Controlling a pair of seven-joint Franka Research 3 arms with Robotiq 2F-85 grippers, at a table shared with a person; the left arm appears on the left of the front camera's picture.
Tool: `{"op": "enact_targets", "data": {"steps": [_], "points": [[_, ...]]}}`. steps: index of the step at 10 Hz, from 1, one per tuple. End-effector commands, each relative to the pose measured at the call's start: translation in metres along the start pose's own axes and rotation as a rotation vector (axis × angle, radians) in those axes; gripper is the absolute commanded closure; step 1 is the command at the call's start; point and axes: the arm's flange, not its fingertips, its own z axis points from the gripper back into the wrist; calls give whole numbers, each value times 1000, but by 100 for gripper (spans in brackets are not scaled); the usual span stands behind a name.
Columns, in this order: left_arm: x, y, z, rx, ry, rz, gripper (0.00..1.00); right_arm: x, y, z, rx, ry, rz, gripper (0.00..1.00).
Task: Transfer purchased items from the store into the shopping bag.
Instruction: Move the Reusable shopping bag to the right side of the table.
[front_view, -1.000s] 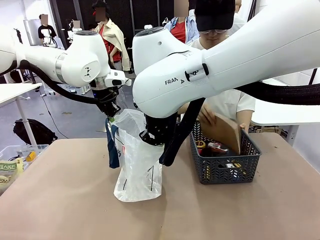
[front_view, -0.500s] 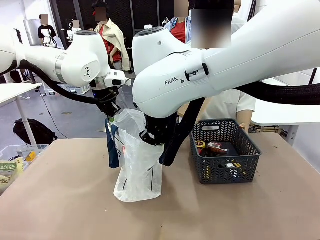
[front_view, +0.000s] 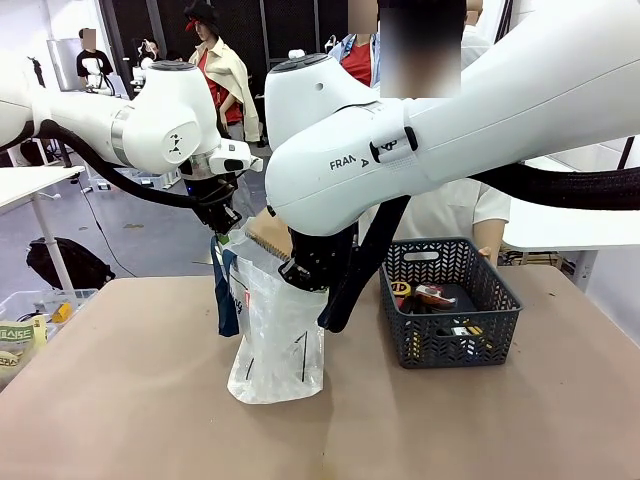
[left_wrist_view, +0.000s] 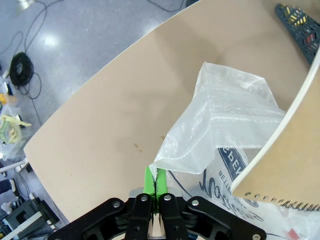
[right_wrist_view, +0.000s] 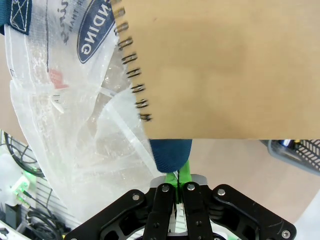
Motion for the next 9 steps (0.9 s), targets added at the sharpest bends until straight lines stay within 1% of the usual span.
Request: {"op": "enact_targets", "data": {"steps": [1,9], "points": [[0,2,1,3,-3,0,100,-4,-1,-1,5,-7,-6,100],[0,2,1,3,-3,0,100,-4,-1,-1,5,-7,-6,100]]}}
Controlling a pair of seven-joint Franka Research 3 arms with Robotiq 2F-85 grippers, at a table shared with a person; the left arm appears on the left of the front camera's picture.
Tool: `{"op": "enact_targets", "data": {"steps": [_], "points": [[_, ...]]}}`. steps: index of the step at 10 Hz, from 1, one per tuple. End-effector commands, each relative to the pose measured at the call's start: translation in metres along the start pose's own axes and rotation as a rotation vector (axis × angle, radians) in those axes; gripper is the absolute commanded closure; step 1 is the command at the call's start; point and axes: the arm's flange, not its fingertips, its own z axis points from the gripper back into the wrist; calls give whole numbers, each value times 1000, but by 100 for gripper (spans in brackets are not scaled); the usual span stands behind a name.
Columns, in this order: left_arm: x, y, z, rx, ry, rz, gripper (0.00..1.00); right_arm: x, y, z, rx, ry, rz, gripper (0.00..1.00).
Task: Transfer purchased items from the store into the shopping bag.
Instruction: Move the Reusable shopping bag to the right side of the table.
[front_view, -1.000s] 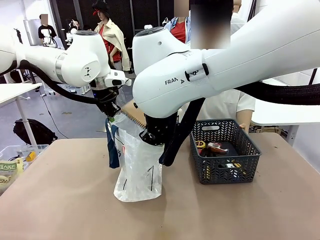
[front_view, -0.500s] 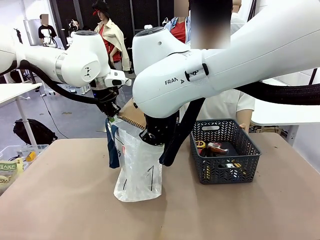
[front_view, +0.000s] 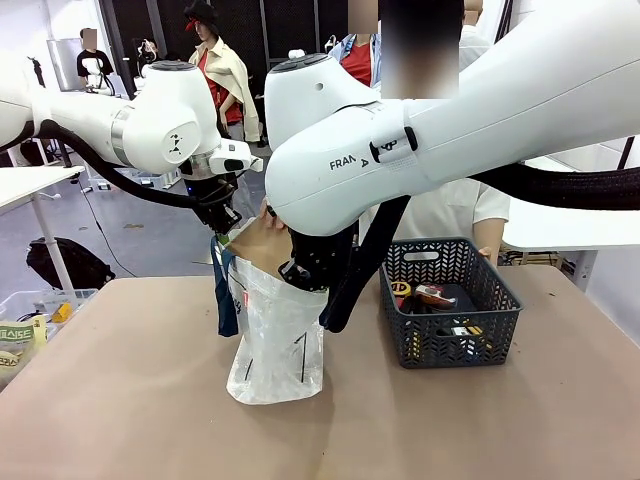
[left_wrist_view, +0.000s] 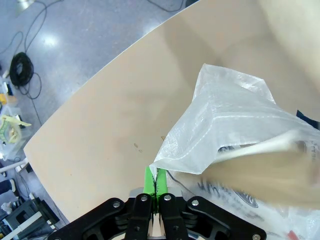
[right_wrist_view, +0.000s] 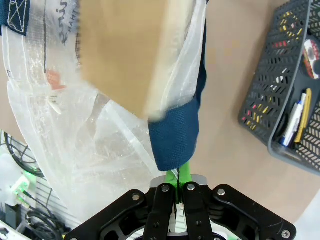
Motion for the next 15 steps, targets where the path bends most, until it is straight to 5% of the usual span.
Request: {"op": "enact_targets", "data": {"steps": [1,15], "points": [[0,2,1,3,-3,1,100,-4,-1,-1,5,-7,-6,100],[0,2,1,3,-3,1,100,-4,-1,-1,5,-7,-6,100]]}}
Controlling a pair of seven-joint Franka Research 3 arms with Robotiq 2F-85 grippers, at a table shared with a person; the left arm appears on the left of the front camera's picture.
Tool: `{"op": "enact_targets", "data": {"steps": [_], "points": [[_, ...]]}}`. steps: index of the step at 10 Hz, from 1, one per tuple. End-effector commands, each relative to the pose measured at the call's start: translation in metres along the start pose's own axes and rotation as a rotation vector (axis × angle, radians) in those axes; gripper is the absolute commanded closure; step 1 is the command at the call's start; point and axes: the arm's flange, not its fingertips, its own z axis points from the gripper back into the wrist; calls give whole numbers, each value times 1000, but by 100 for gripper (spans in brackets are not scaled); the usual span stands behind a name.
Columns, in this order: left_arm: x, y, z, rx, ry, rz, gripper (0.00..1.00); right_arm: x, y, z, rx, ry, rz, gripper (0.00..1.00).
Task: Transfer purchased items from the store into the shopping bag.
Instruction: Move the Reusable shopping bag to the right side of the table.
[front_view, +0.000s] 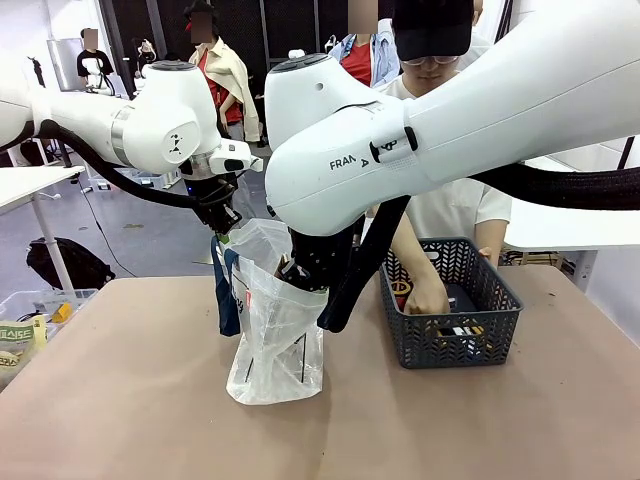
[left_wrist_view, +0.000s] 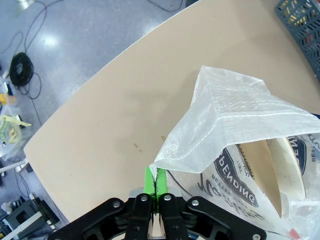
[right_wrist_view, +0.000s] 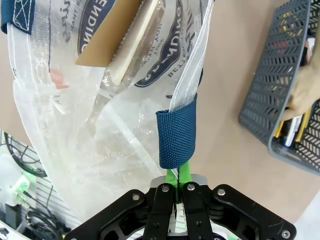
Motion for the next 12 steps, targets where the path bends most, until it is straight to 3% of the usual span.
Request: {"op": "enact_targets", "data": {"steps": [1,12], "points": [[0,2,1,3,-2,1,100,-4,-1,-1,5,-6,-6,100],[0,2,1,3,-2,1,100,-4,-1,-1,5,-6,-6,100]]}}
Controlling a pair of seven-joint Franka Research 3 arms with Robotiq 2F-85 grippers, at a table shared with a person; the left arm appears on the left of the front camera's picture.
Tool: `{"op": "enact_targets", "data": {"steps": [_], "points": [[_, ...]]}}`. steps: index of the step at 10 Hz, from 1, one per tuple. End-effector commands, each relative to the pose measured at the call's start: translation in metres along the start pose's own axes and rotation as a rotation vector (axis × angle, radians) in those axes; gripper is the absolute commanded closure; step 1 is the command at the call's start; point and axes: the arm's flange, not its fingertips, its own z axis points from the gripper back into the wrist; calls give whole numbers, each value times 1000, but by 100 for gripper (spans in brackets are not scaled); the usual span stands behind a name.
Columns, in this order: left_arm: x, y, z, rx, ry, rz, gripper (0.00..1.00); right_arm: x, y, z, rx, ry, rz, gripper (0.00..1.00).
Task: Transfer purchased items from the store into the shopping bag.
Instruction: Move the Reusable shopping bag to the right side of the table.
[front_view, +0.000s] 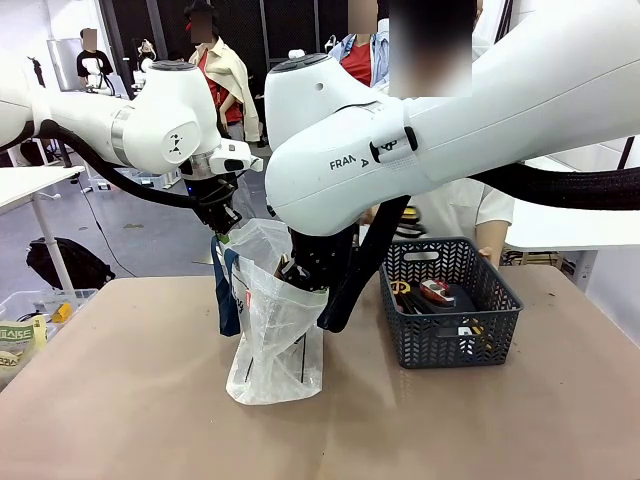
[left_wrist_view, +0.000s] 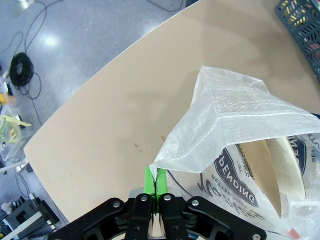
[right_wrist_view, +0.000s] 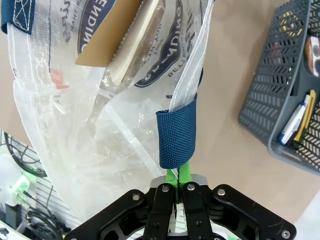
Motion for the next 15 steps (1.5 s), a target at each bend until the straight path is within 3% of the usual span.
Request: {"op": "enact_targets", "data": {"steps": [1,15], "points": [[0,2,1,3,-2,1,100,-4,-1,-1,5,-6,-6,100],[0,2,1,3,-2,1,100,-4,-1,-1,5,-6,-6,100]]}}
